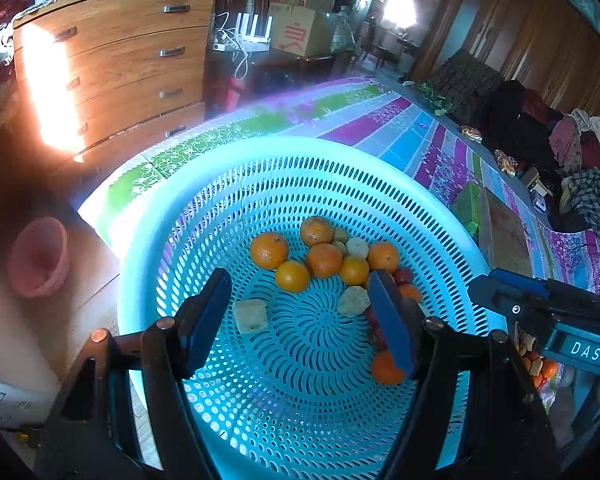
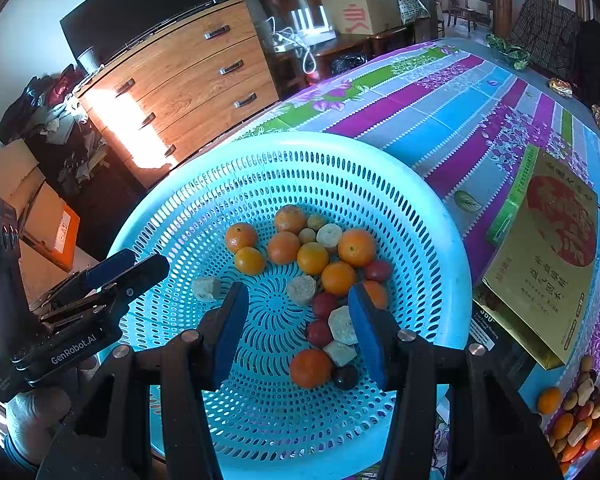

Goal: Organize fruits
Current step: 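Move both tools back over the fruit pile on the sheet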

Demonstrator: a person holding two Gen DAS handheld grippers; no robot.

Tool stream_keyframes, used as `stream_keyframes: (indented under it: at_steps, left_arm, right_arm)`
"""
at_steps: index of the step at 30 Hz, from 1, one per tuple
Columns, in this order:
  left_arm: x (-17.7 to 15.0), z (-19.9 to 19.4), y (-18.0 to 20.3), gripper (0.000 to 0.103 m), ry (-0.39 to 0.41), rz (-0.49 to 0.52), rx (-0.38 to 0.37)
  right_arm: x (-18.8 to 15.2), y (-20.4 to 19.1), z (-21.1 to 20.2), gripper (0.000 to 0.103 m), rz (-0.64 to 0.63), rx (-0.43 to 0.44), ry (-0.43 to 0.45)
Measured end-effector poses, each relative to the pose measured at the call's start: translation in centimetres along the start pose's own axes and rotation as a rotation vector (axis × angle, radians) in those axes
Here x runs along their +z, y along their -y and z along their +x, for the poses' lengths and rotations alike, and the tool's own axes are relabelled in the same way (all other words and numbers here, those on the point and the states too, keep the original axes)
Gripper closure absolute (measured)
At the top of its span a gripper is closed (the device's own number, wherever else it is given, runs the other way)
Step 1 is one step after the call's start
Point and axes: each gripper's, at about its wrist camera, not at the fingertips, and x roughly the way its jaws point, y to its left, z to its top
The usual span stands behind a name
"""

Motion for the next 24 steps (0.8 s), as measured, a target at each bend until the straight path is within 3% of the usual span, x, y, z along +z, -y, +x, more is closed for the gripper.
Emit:
stream_keyframes:
  at_steps: [10,16,18,21,24]
  left_arm:
    - [-0.3,0.0,0.3,0.029,-0.004,-0.002,-0.003]
    - [-0.5,-0.3,1.0,0.029,0.011,0.001,-0.024]
    - [-0.6,-0.9,2.1,0.029,0.032,0.021,-0.058]
    - [-0.8,-3.0,6.1,0.029,0.099,0.129,-0.151]
    - [-1.9,-5.6,12.1,0.029,0.141,0.272,-0.313]
  right_arm:
    - [-0.3,0.4,-0.3,0.047,0.012,0.01,0.021]
    - [-2.9,1.3,-3.8,0.047,-0.001,-0.02,0.152]
    - [-5.3,2.4,-5.8,0.047,-0.001,-0.054,0.212]
    - [-10.0,4.8,-9.0,0.047,0.024,-0.142,0.275]
    - [-15.4,8.3,-11.9,0.047,0.078,-0.244,0.278]
